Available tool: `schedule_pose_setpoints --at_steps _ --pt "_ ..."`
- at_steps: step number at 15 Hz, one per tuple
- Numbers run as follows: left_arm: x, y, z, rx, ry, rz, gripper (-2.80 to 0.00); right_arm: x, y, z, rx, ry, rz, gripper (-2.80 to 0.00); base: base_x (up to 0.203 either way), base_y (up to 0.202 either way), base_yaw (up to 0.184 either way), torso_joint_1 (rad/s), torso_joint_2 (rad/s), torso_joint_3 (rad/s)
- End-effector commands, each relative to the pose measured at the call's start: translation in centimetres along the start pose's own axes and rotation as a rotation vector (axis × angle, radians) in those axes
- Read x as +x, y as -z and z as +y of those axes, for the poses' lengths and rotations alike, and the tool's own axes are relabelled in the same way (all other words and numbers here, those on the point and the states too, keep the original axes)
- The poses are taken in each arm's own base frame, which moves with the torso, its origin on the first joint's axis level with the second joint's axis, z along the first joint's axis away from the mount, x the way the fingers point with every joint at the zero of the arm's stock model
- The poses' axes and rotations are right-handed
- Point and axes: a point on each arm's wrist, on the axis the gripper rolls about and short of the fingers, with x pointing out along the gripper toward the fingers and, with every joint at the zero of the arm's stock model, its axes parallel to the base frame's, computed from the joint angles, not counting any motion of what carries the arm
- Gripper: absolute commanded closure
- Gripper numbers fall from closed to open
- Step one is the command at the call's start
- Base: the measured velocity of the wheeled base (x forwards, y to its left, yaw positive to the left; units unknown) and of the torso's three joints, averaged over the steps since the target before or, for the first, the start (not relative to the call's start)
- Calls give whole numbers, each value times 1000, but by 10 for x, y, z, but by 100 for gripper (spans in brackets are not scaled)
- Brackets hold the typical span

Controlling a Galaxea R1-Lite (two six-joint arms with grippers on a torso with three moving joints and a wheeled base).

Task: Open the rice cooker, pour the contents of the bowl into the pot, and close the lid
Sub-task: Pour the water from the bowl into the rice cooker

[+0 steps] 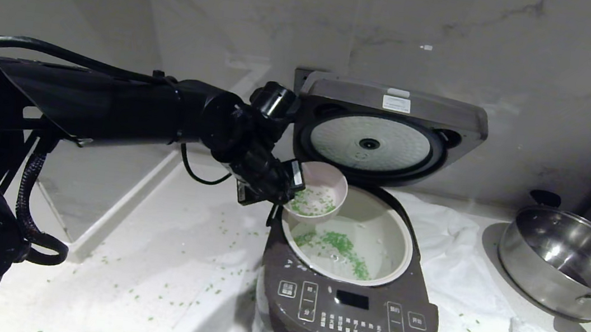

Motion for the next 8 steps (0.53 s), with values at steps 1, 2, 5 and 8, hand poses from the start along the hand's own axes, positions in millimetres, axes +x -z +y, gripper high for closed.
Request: schedule_pose_setpoints --at_steps 1,2,5,8 --pt "-4 -7 10 -23 -18 -9 0 0 0 0 -1 0 0 0 0 0 0 0 0 0" --pt "-9 -12 17 -36 -26 -19 0 0 0 0 -1 0 2 0 0 0 0 0 0 0" --pt "-19 -25 40 -59 -67 -7 0 0 0 0 -1 0 2 0 0 0 0 0 0 0" --pt "-26 -23 50 -30 -120 52 0 0 0 0 5 0 2 0 0 0 0 0 0 0"
